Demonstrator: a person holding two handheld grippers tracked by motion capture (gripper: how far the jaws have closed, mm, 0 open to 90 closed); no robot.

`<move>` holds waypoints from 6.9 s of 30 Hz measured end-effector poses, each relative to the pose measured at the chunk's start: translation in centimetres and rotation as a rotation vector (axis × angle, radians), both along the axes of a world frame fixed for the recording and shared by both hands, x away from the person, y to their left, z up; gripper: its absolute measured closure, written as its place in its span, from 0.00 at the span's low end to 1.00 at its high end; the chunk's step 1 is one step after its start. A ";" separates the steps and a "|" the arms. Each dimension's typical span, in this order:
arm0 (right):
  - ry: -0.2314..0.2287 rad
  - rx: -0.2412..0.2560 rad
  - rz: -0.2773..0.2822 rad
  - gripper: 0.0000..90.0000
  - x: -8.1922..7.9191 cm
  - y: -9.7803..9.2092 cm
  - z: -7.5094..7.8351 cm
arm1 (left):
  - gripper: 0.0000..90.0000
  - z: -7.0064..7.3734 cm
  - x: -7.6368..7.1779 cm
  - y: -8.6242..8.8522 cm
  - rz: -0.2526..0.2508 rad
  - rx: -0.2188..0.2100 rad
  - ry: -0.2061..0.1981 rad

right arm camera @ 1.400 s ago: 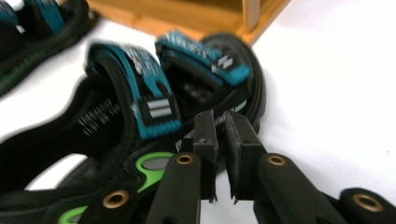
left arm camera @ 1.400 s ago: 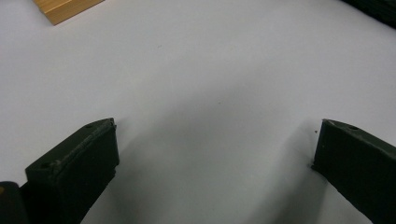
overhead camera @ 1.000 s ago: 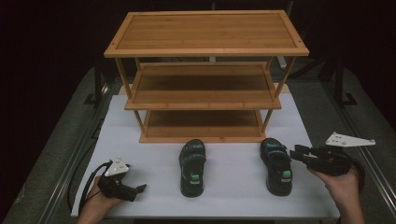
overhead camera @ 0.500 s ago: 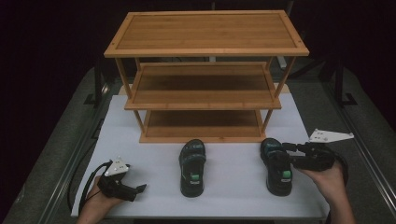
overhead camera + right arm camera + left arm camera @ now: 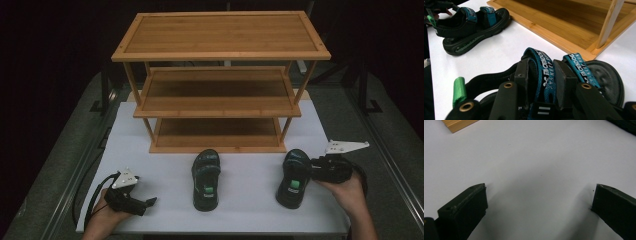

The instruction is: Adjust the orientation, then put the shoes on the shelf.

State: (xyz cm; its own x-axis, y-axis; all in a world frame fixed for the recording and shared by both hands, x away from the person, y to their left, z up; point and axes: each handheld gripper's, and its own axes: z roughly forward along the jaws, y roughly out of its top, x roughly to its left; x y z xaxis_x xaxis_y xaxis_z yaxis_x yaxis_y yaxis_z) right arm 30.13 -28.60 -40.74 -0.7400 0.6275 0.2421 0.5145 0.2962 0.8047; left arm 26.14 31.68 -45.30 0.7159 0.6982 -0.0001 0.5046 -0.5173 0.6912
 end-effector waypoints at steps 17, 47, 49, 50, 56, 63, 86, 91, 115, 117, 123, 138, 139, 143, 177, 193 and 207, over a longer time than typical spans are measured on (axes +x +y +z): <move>-0.061 0.023 0.097 0.75 -0.6 2.9 3.3 | 0.00 0.0 0.0 0.0 0.002 -0.003 -0.005; -0.052 0.002 0.353 0.75 3.5 14.2 3.5 | 0.00 0.0 0.0 0.0 0.004 -0.006 -0.005; -0.043 0.001 0.362 0.75 3.7 14.7 3.1 | 0.00 0.0 0.0 0.0 0.005 -0.006 -0.005; -0.034 -0.007 0.370 0.75 3.8 15.2 2.8 | 0.00 0.0 0.0 0.0 0.004 -0.006 -0.005; -0.018 -0.013 0.391 0.75 4.0 15.9 1.9 | 0.00 0.0 0.0 0.0 0.004 -0.005 -0.005; 0.008 -0.036 0.408 0.75 4.2 17.0 0.9 | 0.00 0.0 0.0 0.0 0.003 -0.003 -0.004; -0.046 -0.048 0.293 0.49 2.2 15.3 1.4 | 0.04 1.2 0.1 -0.8 -0.053 -0.037 -0.001; -0.042 -0.049 0.286 0.49 2.1 15.0 1.3 | 0.10 2.4 0.4 -2.0 -0.087 -0.074 -0.025; -0.034 -0.035 0.306 0.55 2.0 15.0 1.3 | 0.35 7.0 4.6 -11.3 -0.390 -0.157 -0.022; -0.031 -0.035 0.308 0.56 2.0 15.0 1.2 | 0.38 6.9 4.9 -12.0 -0.403 -0.156 -0.013; -0.016 -0.030 0.317 0.61 2.0 15.2 0.8 | 0.53 6.3 5.6 -13.5 -0.441 -0.136 -0.002; 0.027 -0.043 0.310 0.73 2.4 15.4 -0.1 | 0.71 5.3 5.9 -13.6 -0.424 -0.125 0.025; 0.027 -0.043 0.307 0.75 2.4 15.4 -0.1 | 0.73 5.3 5.9 -13.6 -0.424 -0.122 0.020; 0.026 -0.044 0.299 0.76 2.4 15.4 -0.1 | 0.77 5.5 5.6 -13.8 -0.410 -0.107 -0.002; -0.181 -0.037 0.112 0.77 7.9 16.9 1.2 | 0.79 6.1 11.2 -13.8 -0.237 -0.195 -0.256; -0.191 -0.048 0.101 0.77 8.2 17.2 -0.3 | 0.79 4.5 12.1 -13.7 -0.259 -0.191 -0.221; -0.177 -0.014 0.071 0.57 7.4 16.8 0.8 | 0.50 5.6 11.5 -13.0 -0.232 -0.221 -0.182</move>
